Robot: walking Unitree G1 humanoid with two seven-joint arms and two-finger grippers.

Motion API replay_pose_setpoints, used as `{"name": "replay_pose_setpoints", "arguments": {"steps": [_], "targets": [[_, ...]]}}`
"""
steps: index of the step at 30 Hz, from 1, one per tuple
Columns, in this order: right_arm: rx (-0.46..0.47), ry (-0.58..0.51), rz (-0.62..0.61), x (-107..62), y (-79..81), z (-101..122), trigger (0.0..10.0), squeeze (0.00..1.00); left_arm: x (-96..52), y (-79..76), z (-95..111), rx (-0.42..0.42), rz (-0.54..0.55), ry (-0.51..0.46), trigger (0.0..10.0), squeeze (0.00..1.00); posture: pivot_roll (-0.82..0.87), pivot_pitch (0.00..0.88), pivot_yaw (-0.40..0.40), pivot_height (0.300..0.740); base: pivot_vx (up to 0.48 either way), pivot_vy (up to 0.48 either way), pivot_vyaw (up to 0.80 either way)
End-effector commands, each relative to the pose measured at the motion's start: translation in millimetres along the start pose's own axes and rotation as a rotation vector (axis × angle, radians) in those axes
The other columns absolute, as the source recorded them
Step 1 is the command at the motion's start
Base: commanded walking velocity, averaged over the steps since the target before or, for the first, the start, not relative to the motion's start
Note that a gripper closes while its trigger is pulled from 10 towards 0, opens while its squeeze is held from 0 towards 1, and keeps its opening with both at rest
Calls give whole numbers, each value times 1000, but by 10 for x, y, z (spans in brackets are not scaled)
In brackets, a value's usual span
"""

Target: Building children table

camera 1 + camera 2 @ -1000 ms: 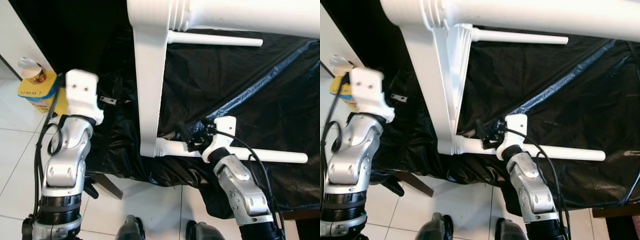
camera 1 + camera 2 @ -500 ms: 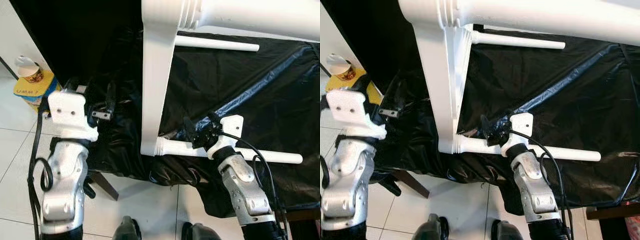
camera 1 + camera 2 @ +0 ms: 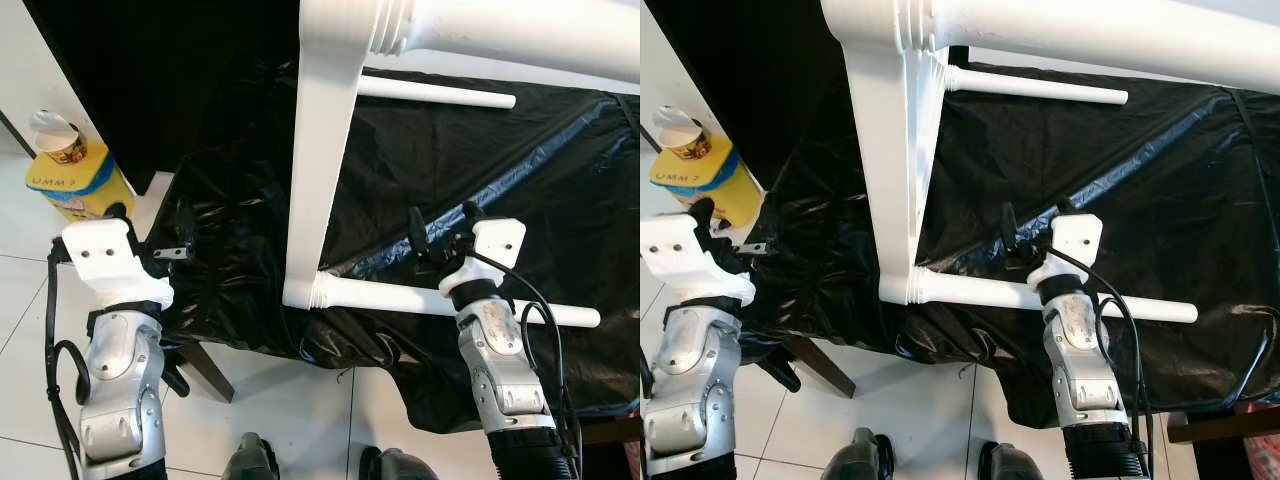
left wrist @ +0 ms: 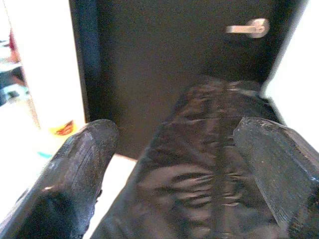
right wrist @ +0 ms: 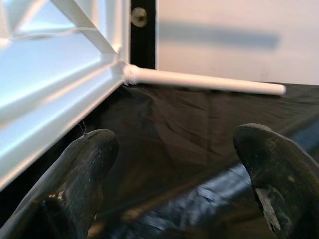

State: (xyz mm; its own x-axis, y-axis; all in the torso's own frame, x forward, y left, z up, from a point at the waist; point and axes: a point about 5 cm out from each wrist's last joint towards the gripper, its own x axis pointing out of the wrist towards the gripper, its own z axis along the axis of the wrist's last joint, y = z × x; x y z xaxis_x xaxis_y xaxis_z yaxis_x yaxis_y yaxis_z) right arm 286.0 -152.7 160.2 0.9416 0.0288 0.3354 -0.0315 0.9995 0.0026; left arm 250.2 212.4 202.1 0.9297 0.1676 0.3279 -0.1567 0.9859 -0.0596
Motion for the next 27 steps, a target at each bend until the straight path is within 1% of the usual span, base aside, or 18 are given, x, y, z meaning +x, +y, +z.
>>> {"name": "replay_pose_setpoints", "arguments": {"steps": [1, 2, 5, 7, 9, 12, 13, 15, 20, 27], "targets": [[-27, 11, -43, -31, -84, -61, 10000, 0, 10, -28, -70, -18, -14, 8, 10000, 0, 124, 136, -31, 740, 0, 0, 0], [-27, 11, -43, -31, -84, -61, 10000, 0, 10, -28, -70, -18, -14, 8, 10000, 0, 124, 136, -31, 740, 0, 0, 0], [-48, 24, -69, -65, -136, -107, 10000, 0, 31, -155, -176, -50, -72, 30, 10000, 0, 106, 116, -24, 740, 0, 0, 0], [-53, 26, -73, -72, -143, -115, 10000, 0, 34, -176, -195, -57, -81, 34, 10000, 0, 104, 113, -24, 740, 0, 0, 0], [-46, 32, -99, -89, -189, -132, 10000, 0, 42, -250, -229, -72, -117, 38, 10000, 0, 102, 99, -29, 740, 0, 0, 0], [-46, 32, -100, -93, -196, -134, 10000, 0, 41, -284, -250, -78, -133, 47, 10000, 0, 96, 91, -24, 740, 0, 0, 0], [-52, 29, -97, -96, -194, -136, 10000, 0, 38, -320, -274, -88, -148, 55, 10000, 0, 94, 88, -23, 740, 0, 0, 0], [-52, 29, -97, -96, -194, -136, 10000, 0, 38, -320, -274, -88, -148, 55, 10000, 0, 94, 88, -23, 740, 0, 0, 0], [-65, 23, -92, -93, -179, -139, 10000, 0, 20, -382, -341, -89, -182, 87, 10000, 0, 91, 83, -22, 740, 0, 0, 0], [-67, 21, -102, -91, -179, -153, 10000, 0, 50, -392, -354, -90, -194, 88, 10000, 0, 90, 77, -19, 740, 0, 0, 0]]}}
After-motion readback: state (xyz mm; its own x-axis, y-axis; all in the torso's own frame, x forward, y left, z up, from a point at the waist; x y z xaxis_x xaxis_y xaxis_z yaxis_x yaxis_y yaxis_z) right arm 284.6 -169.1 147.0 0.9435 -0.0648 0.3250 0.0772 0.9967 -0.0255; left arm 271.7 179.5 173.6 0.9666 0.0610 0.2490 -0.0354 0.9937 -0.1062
